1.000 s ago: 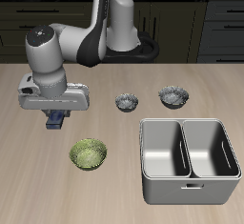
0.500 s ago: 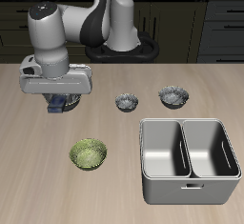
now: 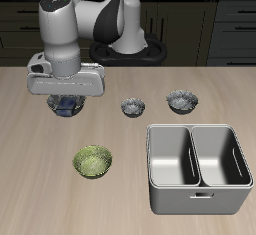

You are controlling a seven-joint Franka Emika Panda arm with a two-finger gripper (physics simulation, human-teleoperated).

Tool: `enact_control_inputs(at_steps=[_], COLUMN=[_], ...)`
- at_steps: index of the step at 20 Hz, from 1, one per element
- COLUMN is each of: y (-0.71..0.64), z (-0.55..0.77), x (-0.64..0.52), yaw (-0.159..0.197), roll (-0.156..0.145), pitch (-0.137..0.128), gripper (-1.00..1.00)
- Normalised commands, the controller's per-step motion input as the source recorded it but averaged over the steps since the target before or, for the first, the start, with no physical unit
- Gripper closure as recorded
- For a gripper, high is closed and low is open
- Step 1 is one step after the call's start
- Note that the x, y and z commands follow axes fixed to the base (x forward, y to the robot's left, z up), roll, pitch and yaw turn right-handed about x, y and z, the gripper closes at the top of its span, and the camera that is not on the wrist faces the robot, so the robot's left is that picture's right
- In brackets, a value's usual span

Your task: Place the cream cheese in the green bowl

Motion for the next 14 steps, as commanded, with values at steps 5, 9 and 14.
enact_control_inputs(at_steps=[5, 9, 14], y=[0.28, 0.35, 0.20], z=[-0.03, 0.05, 0.03], x=[0.22, 0.22, 0.15], yaw=[-0.008, 0.000, -0.011], roll=[0.012, 0.018, 0.008], pitch=[0.014, -0.020, -0.001], gripper=[1.00, 1.00, 1.00])
